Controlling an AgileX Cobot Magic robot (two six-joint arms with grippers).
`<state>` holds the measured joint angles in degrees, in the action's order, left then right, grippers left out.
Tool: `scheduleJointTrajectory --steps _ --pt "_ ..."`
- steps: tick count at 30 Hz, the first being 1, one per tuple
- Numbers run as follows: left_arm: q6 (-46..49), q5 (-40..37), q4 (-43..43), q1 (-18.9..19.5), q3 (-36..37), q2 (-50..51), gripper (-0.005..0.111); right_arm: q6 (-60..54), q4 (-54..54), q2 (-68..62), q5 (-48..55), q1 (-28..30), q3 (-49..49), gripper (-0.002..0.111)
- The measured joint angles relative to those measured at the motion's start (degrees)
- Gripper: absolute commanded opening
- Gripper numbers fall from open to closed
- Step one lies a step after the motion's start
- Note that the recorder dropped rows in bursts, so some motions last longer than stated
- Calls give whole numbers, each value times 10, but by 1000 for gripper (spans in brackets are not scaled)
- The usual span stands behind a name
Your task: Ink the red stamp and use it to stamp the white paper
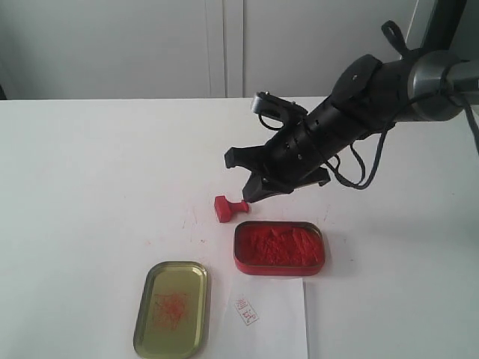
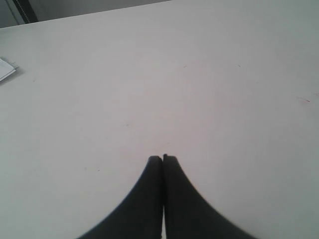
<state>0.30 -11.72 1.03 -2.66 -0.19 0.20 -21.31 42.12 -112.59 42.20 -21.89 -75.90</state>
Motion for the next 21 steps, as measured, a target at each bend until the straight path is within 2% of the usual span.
scheduleJointTrajectory --steps 11,21 --pt "0 0 0 0 0 0 0 143 -172 0 32 0 0 0" --pt "0 0 0 0 0 0 0 198 -220 26 52 12 0 0"
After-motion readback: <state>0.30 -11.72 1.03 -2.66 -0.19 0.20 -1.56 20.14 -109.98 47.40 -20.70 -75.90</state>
